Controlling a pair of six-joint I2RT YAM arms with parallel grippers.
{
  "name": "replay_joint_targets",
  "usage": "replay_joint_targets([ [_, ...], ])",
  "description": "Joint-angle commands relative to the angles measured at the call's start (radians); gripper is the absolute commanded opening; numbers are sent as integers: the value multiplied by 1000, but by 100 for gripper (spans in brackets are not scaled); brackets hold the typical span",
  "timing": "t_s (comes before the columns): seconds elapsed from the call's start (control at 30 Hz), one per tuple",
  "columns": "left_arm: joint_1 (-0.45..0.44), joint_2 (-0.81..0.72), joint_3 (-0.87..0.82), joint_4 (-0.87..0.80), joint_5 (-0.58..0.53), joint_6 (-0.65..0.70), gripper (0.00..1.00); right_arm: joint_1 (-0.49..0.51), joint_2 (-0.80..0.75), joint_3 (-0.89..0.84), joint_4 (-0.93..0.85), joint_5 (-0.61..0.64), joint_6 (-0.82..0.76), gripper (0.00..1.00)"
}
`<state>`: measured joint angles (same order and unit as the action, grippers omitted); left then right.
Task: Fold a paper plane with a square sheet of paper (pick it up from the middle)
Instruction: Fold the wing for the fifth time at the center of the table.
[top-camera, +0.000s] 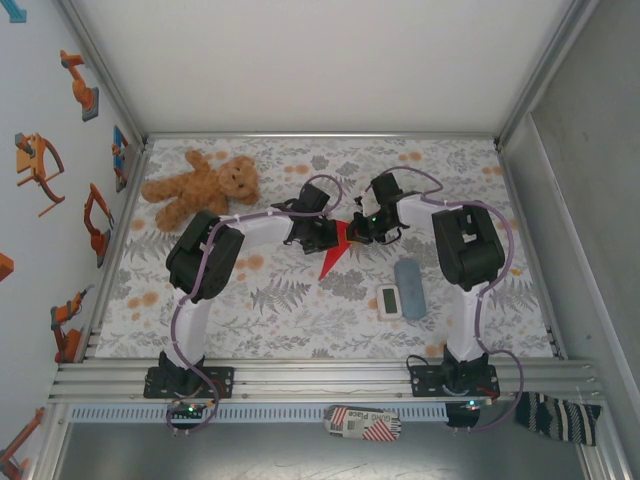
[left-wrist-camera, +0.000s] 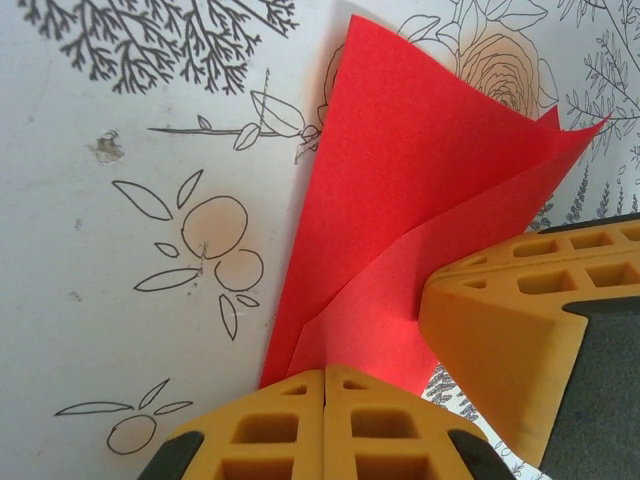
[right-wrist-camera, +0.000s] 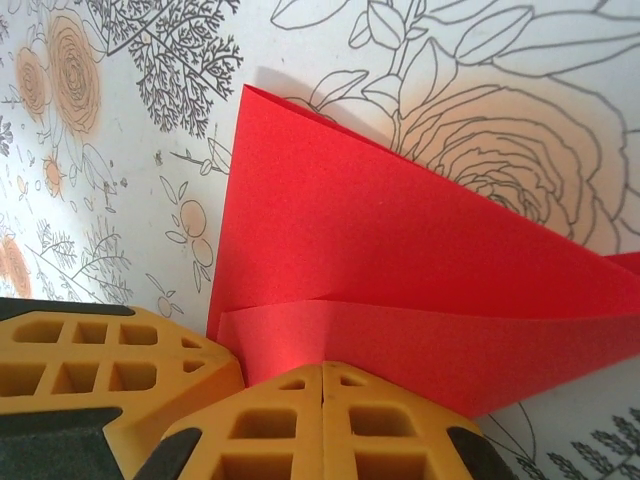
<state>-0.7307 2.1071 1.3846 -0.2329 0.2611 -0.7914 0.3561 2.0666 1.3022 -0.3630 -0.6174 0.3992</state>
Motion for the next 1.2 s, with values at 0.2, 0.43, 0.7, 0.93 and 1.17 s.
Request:
replay_joint_targets([
  [0.2, 18, 72, -92, -167, -99, 38, 2, -66, 66, 76, -27, 58, 15, 2],
  [0.43, 21, 73, -106, -157, -93, 44, 2, -138, 122, 111, 81, 4, 73, 3],
  [0.7, 21, 76, -94, -154, -85, 57, 2, -201, 110, 155, 112, -21, 95, 3],
  [0.93, 22, 70, -60, -155, -66, 73, 3, -193, -51, 38, 173, -18, 95, 3],
  [1.17, 22, 58, -20, -158, -47, 75, 5, -105, -91, -78, 180, -75, 101, 2],
])
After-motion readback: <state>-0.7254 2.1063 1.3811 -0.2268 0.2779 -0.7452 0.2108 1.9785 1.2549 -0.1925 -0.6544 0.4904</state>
